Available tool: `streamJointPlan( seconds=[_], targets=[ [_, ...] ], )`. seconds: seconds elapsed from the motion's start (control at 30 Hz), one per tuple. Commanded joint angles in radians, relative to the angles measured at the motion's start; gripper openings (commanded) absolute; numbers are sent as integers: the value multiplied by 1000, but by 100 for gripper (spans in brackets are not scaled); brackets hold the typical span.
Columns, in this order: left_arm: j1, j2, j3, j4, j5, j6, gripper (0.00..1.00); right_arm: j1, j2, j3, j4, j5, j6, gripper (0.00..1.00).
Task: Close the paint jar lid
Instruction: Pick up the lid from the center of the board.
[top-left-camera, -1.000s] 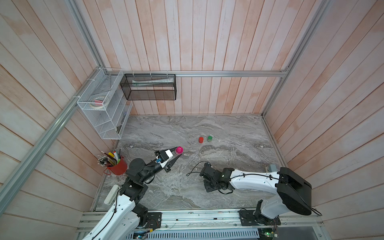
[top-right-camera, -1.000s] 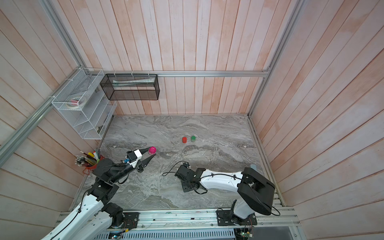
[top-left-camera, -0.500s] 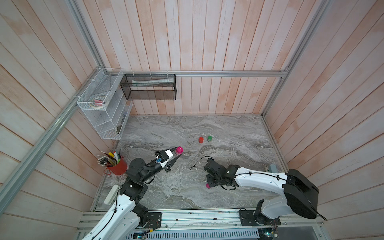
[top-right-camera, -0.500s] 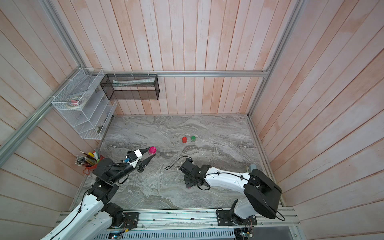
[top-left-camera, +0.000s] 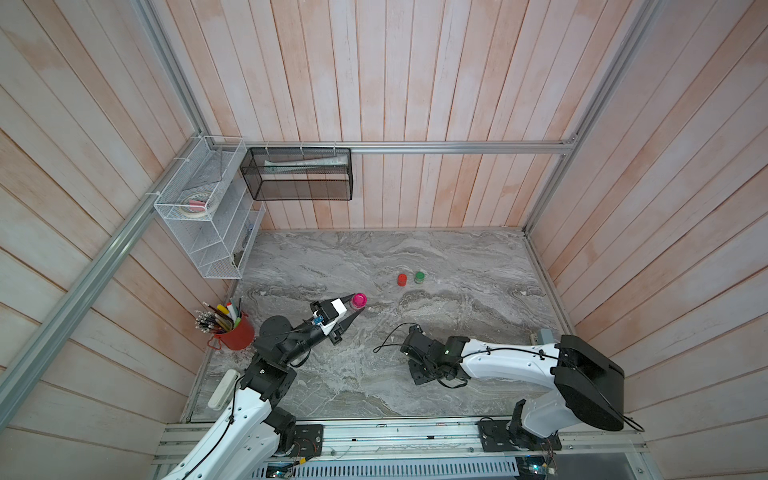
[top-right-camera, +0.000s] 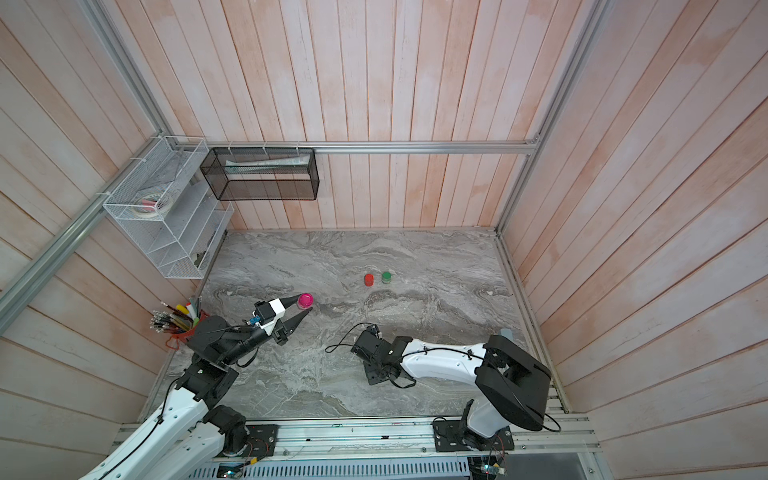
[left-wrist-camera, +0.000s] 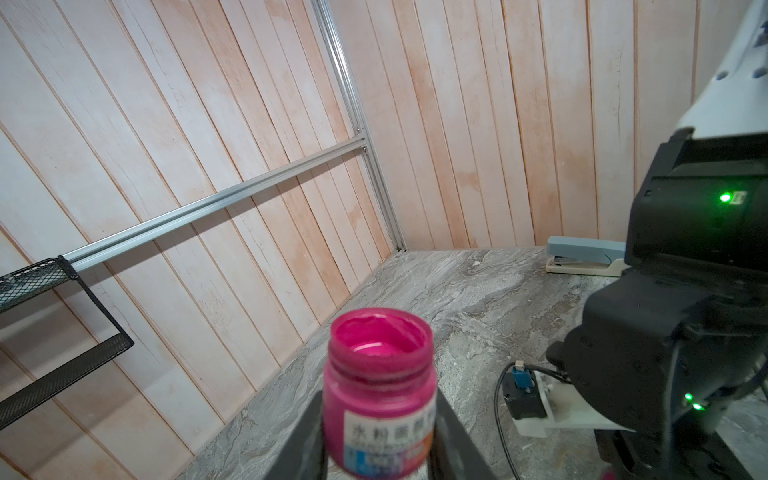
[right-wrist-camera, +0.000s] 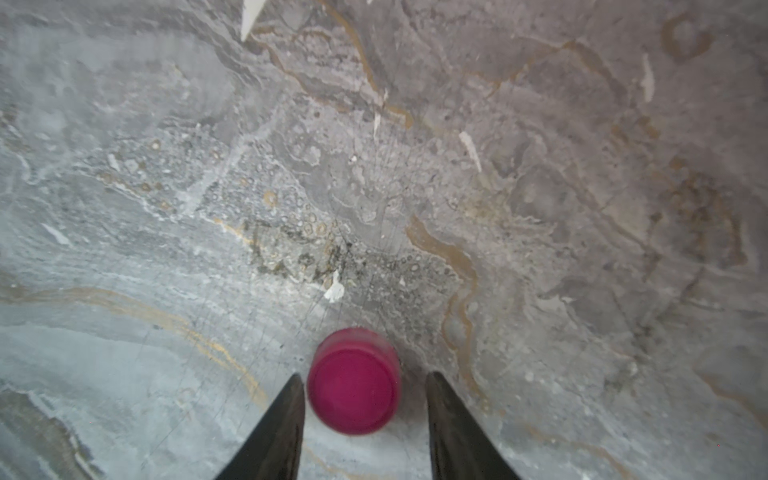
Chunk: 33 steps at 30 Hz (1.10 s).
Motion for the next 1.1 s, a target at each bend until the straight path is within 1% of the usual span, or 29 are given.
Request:
streamJointPlan(
  seconds=[0.0,0.33,0.63,0.8,0.9,1.07],
  targets=[
    [-3,-4,-9,19,9,-5,38,9,12,21,-12,22,14,49],
    [-4,-1,-8,18,11,-5,38,9,27,30,-8,30,9,45],
    [-4,0,-8,20,11,-6,38,7,30,35,-11,37,6,37],
    [-4,2,-8,17,6,-1,38,-6,4,37,-29,50,3,36],
    [-4,6,-9,18,-3,7,38,-54,-51,34,-30,35,-27,35],
    [-1,51,-4,53,3,7,38,-215,-192,40,11,-68,-121,35]
  ],
)
